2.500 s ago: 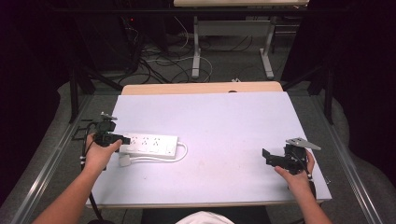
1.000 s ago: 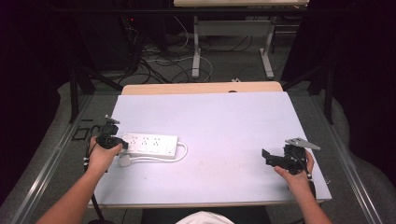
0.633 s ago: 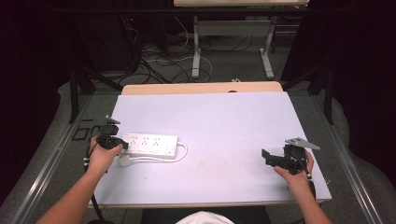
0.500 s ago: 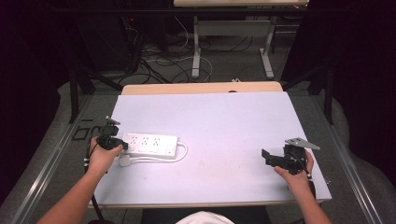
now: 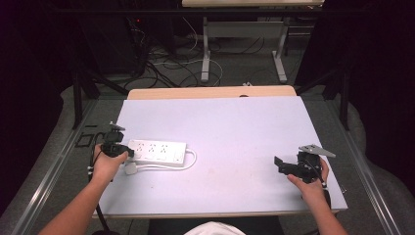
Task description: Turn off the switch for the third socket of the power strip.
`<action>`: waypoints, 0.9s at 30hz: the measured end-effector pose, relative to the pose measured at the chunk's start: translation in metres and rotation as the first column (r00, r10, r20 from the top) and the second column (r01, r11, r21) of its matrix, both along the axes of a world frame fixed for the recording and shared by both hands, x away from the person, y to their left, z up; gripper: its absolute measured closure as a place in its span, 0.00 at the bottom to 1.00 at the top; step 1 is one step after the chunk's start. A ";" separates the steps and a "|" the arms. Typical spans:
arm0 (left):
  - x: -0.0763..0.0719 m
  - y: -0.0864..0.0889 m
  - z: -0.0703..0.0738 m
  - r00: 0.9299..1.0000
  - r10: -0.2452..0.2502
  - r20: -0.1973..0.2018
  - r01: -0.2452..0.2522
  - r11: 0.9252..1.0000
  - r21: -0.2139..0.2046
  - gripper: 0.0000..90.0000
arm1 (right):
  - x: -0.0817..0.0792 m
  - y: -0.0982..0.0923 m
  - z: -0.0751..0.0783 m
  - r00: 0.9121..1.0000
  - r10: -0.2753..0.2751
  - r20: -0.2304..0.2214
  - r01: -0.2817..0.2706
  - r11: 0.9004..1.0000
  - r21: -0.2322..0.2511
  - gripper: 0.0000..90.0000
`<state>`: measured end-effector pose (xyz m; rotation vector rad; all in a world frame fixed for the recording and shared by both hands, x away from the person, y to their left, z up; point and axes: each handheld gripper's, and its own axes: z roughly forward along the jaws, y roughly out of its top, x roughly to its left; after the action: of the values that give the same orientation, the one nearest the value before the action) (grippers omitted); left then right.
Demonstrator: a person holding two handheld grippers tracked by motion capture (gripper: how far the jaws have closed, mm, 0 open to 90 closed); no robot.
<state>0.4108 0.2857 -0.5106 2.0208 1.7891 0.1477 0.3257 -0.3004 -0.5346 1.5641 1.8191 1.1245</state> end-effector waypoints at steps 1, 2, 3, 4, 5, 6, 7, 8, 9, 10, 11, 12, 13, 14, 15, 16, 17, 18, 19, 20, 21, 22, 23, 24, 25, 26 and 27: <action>0.000 0.000 0.000 1.000 -0.003 0.001 0.003 1.000 -0.001 0.98 | 0.000 0.000 0.000 1.000 0.001 -0.005 -0.001 1.000 -0.001 0.02; 0.000 0.001 0.000 1.000 -0.006 0.001 0.006 1.000 -0.008 0.97 | 0.000 0.000 0.000 1.000 0.003 0.004 -0.003 1.000 0.004 0.02; 0.001 0.000 0.000 1.000 -0.001 0.006 0.001 1.000 -0.011 0.95 | 0.000 0.000 0.000 1.000 0.003 0.004 -0.003 1.000 0.004 0.02; 0.001 0.001 0.000 1.000 -0.002 0.008 0.002 1.000 -0.014 0.94 | 0.000 0.000 0.000 1.000 0.002 0.004 -0.002 1.000 0.004 0.02; 0.001 0.000 0.000 1.000 0.000 0.015 0.000 1.000 -0.016 0.93 | 0.000 0.000 0.000 1.000 0.002 0.004 -0.002 1.000 0.004 0.02; 0.001 0.000 0.001 1.000 0.004 0.021 -0.003 1.000 -0.020 0.91 | 0.000 0.000 0.000 1.000 0.003 0.003 -0.003 1.000 0.004 0.02; 0.001 0.000 0.002 1.000 0.004 0.018 -0.003 1.000 -0.020 0.88 | 0.000 0.000 -0.001 1.000 0.004 0.005 -0.004 1.000 0.003 0.02; 0.001 0.000 0.003 1.000 0.002 0.022 -0.002 1.000 -0.022 0.88 | 0.000 0.000 -0.001 1.000 0.002 0.004 -0.002 1.000 0.004 0.02; 0.001 0.000 0.004 1.000 0.004 0.028 -0.004 1.000 -0.020 0.86 | 0.000 0.000 -0.001 1.000 0.002 0.003 -0.002 1.000 0.004 0.02; 0.000 0.000 0.004 0.999 0.008 0.038 -0.007 1.000 -0.018 0.85 | 0.000 0.000 -0.001 1.000 0.003 0.003 -0.003 1.000 0.002 0.02; 0.001 0.000 0.005 0.999 0.003 0.042 -0.003 1.000 -0.018 0.84 | 0.000 0.000 -0.001 1.000 0.002 0.002 -0.002 1.000 0.004 0.02; 0.001 0.000 0.006 0.999 0.007 0.039 -0.006 1.000 -0.020 0.82 | 0.000 0.000 -0.001 1.000 -0.002 0.004 0.002 1.000 0.004 0.02; 0.001 0.000 0.007 0.999 0.007 0.039 -0.006 1.000 -0.019 0.80 | 0.000 0.000 -0.001 1.000 0.003 0.001 -0.003 1.000 0.004 0.02; 0.001 0.000 0.007 0.999 0.009 0.045 -0.008 1.000 -0.019 0.77 | 0.000 0.000 -0.001 1.000 0.002 0.000 -0.002 1.000 0.004 0.02; 0.001 0.001 0.009 0.999 0.001 0.037 0.000 1.000 -0.021 0.77 | 0.000 0.000 -0.001 1.000 0.002 0.000 -0.002 1.000 0.004 0.02; 0.001 0.001 0.008 0.998 0.003 0.061 -0.002 1.000 -0.017 0.76 | 0.000 0.000 -0.001 1.000 0.005 0.000 -0.005 1.000 0.003 0.02; 0.001 0.001 0.010 0.999 -0.002 0.051 0.003 1.000 -0.022 0.75 | 0.000 0.000 -0.001 1.000 0.004 0.000 -0.004 1.000 0.004 0.02; 0.001 0.000 0.009 0.997 0.017 0.074 -0.015 1.000 -0.019 0.74 | 0.000 0.000 -0.001 1.000 0.005 0.001 -0.005 1.000 0.003 0.02; 0.001 0.000 0.009 0.997 0.017 0.080 -0.016 1.000 -0.016 0.73 | 0.000 0.000 -0.001 1.000 0.004 0.001 -0.004 1.000 0.003 0.02; 0.001 0.000 0.010 0.997 0.019 0.077 -0.017 1.000 -0.018 0.71 | 0.000 0.000 -0.001 1.000 0.004 -0.001 -0.004 1.000 0.004 0.02; 0.001 0.001 0.011 0.997 0.015 0.075 -0.013 1.000 -0.018 0.71 | 0.000 0.000 -0.001 1.000 0.004 -0.001 -0.004 1.000 0.004 0.02; 0.001 0.001 0.011 0.997 0.017 0.078 -0.016 1.000 -0.019 0.69 | 0.001 0.000 -0.001 1.000 -0.002 0.002 0.002 1.000 0.004 0.02; 0.002 0.001 0.011 0.996 0.018 0.085 -0.017 1.000 -0.017 0.67 | 0.001 0.000 -0.001 1.000 -0.004 0.004 0.004 1.000 0.004 0.02; 0.002 0.001 0.011 0.996 0.017 0.089 -0.016 1.000 -0.012 0.63 | 0.001 0.001 -0.001 1.000 -0.006 0.007 0.006 1.000 0.006 0.02; 0.002 0.001 0.012 0.996 0.016 0.086 -0.015 1.000 -0.013 0.63 | 0.001 0.001 -0.001 1.000 -0.006 0.007 0.006 1.000 0.006 0.02; 0.002 0.002 0.012 0.996 0.015 0.083 -0.014 1.000 -0.014 0.61 | 0.001 0.000 -0.001 1.000 -0.006 0.007 0.006 1.000 0.005 0.02; 0.003 0.003 0.013 0.997 0.008 0.080 -0.007 1.000 -0.009 0.59 | 0.000 0.000 -0.001 1.000 0.002 0.000 -0.002 1.000 0.005 0.02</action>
<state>0.4133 0.2884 -0.4975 1.9735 1.7453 0.2200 0.3260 -0.3006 -0.5353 1.5653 1.8198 1.1307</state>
